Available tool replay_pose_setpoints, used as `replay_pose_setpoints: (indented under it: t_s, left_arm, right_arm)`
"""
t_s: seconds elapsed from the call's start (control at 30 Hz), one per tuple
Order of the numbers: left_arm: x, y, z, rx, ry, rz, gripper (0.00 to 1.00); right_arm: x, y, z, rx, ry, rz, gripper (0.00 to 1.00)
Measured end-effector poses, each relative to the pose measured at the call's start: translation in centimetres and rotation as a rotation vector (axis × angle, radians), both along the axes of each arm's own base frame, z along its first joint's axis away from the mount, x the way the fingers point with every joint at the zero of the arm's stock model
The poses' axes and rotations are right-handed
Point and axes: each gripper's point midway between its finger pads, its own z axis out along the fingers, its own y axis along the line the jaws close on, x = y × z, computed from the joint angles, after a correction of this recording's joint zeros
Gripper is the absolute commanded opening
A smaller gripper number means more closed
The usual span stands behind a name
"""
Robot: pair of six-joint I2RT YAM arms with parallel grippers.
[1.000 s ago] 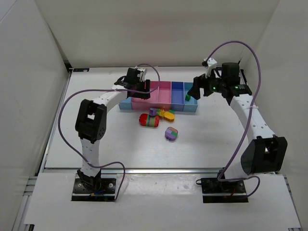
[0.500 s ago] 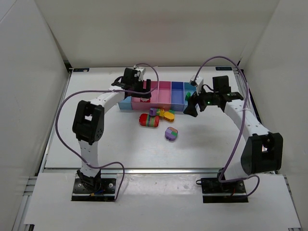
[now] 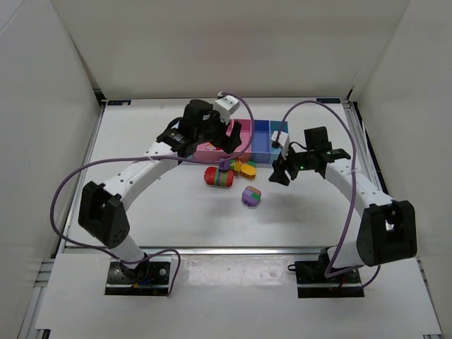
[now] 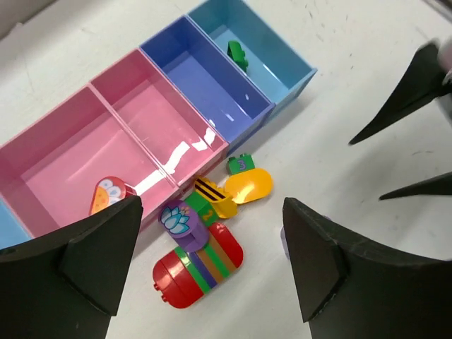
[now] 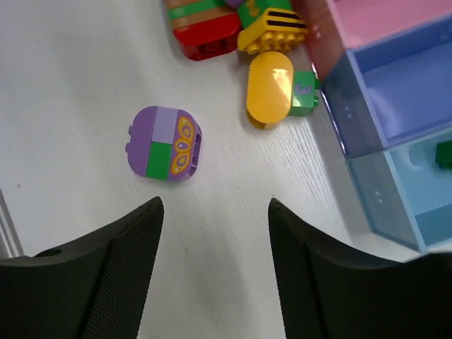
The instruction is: Sort the legos into containers by color
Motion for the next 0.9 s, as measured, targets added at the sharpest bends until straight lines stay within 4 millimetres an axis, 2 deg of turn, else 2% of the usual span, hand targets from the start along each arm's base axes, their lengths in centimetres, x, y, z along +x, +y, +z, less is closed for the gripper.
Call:
replay_pose_setpoints:
  t_s: [0.07,0.13,0.3,0.4,0.6,0.73,0.9]
  left_arm:
    - [-0.6,0.3,1.3,-0.022,-0.013,0.003,0.94]
    - [-0.4,1.2,1.6,-0.038,-0.003,0.014,0.94]
    - [-0.1,3.1,0.2,-0.035,0.077,0.033,0.88]
    - [-1.2,1.9,-0.2,-0.025,0.095,0.001,0.88]
    - [-5.6,-3.1,-1.7,0.014,0.119,-0.114,0.92]
    - [-6.8,-5.0,-4.6,0.053,0.187,-0.099,0.94]
    - [-6.2,-5.4,-10.0,0.135,0.302,0.016,0.86]
  right_arm:
    - [-0.5,0.3,-0.4,-0.013,-0.054,0.069,0.67]
    - [-0.6,0.5,-0.4,-0.022,-0.119,0.14,0.68]
    - [0.8,0.2,0.6,-0.029,-0.208,0.243,0.71]
    - [1.9,0.1,1.1,-0.018,-0.223,0.247,0.72]
    - [0.8,-0.8,-0.3,-0.018,-0.119,0.122,0.75]
    - [0.2,-2.5,-0.8,-0.019,-0.036,-0.035,0.76]
    - [0.0,-4.9,0.2,-0.012,-0.017,-0.197,0.77]
